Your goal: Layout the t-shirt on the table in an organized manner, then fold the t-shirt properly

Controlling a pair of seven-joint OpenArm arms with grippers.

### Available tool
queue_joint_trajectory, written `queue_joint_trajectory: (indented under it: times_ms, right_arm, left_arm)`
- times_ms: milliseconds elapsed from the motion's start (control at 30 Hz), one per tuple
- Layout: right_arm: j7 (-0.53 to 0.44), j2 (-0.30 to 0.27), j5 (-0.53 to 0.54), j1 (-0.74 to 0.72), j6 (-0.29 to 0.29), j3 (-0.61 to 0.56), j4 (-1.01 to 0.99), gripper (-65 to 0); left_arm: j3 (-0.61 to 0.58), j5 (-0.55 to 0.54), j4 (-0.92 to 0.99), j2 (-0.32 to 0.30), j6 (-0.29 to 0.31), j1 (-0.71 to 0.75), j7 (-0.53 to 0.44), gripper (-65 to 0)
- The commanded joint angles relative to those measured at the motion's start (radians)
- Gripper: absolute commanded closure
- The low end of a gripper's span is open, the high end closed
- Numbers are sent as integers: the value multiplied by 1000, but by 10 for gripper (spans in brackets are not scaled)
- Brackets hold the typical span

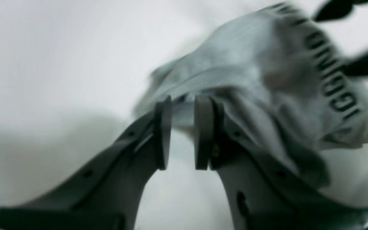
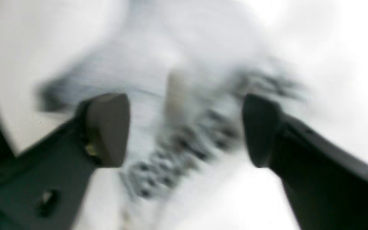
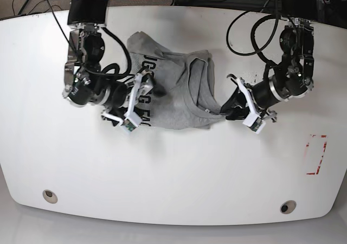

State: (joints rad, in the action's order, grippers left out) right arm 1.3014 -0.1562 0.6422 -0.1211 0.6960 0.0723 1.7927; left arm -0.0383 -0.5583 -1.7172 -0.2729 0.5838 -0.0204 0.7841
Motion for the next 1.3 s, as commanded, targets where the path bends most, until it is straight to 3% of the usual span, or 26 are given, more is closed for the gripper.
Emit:
queue_joint_trajectory:
  times_ms: [0,133,200,300,467,700,933,1067,1267]
  right_arm:
    - [-46,-32,34,-30,2,24,22,-398]
    - [-76,-87,15,-51,2,47,3,-212]
    - [-85,-101,0,-68,2,47,-18,-146]
    - [-88,-107,-28,-102,2,45,-58,-95]
    - [-147,-107,-69,-130,2,42,-118,-101]
    - [-334,-107,-135,-131,2,-32,-205,-101]
    - [-540,-105,-181,-128,2,-110,-368,-97]
    - [-664,-108,-190,-127,2,-136,-479,-95]
    - [-747,-118,-190,-125,2,-133,-566,-95]
  left_arm:
    - [-25,25,-17,13,-2,-29,-19,-119]
    - [-122,85,-17,54,0,-48,-19,-115]
    - [-173,123,-17,70,0,-49,-19,-115]
    - [-239,188,-22,91,0,-49,-19,-115]
    - [-328,284,-31,133,0,-46,-19,-115]
    - [-372,355,-30,157,8,-22,-19,-115]
    - [-369,358,-30,151,112,4,-15,-114]
    - [-369,358,-27,103,114,24,-15,-114]
    - [-369,353,-10,47,114,27,-15,-114]
